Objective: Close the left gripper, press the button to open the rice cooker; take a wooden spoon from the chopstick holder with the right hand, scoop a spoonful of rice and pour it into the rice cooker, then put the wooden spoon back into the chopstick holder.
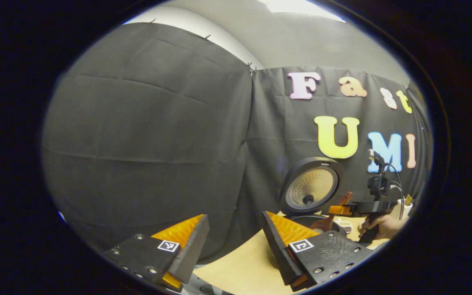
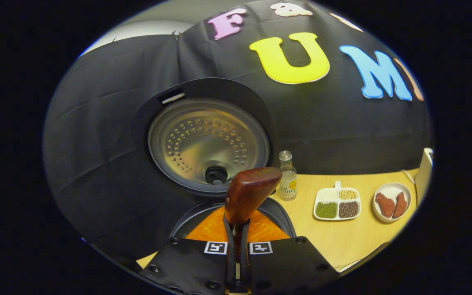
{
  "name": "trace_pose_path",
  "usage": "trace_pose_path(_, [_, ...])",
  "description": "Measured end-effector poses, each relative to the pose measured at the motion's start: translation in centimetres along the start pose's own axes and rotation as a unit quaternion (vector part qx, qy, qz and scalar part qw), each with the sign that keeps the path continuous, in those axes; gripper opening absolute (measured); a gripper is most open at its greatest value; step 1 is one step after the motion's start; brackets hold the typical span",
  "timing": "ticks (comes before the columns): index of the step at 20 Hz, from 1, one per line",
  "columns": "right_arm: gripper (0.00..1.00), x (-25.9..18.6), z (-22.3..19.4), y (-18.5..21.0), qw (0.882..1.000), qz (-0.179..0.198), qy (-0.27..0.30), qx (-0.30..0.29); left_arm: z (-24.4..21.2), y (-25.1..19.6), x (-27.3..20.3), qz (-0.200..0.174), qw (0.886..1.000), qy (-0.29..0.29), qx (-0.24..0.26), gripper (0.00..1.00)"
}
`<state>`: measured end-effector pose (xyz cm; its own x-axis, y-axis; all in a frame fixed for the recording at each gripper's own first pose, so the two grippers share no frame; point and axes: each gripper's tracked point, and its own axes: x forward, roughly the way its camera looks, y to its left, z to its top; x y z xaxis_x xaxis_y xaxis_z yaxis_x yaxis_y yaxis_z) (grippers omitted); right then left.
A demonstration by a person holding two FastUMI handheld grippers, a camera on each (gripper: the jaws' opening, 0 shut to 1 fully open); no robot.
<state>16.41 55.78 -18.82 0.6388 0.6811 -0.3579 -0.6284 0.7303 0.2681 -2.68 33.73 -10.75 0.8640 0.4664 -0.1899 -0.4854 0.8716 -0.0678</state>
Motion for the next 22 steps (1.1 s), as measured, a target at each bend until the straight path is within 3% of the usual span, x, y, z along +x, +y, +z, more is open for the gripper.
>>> trace_pose_path(4, [0.06,-0.5,0.8,0.8,0.994,-0.002,-0.019,-0.111,0.0,-0.5,0.0,-0.004,1.0,-0.001,-0.003,0.8])
trace_pose_path(7, [0.02,-1.0,1.3,1.7,0.98,-0.004,-0.037,-0.196,0.1,-0.9,0.0,-0.006,1.0,-0.002,-0.002,0.8])
trace_pose_path(10, [0.1,-1.5,1.4,2.6,0.958,-0.005,-0.055,-0.282,-0.1,-1.0,0.1,-0.007,1.0,-0.002,-0.004,0.79])
trace_pose_path(11, [0.06,-1.5,1.3,2.9,0.949,-0.005,-0.06,-0.308,-0.2,-1.0,0.2,-0.007,1.0,-0.002,-0.005,0.8])
trace_pose_path(16, [0.06,-1.9,1.0,4.1,0.909,-0.004,-0.083,-0.408,-0.3,-1.1,0.2,-0.007,1.0,-0.003,-0.003,0.79])
trace_pose_path(17, [0.06,-1.9,0.9,4.1,0.909,-0.003,-0.084,-0.409,-0.3,-1.2,0.2,-0.008,1.0,-0.004,-0.004,0.79])
trace_pose_path(18, [0.02,-2.0,0.9,4.1,0.914,-0.001,-0.081,-0.399,-0.3,-1.2,0.2,-0.008,1.0,-0.004,-0.005,0.79])
trace_pose_path(19, [0.06,-2.0,1.1,4.0,0.921,0.002,-0.078,-0.382,-0.4,-1.4,0.2,-0.009,1.0,-0.004,-0.005,0.79])
trace_pose_path(22, [0.06,-2.3,1.7,3.4,0.954,0.013,-0.061,-0.294,-0.1,-1.5,0.2,-0.011,1.0,-0.006,-0.005,0.79])
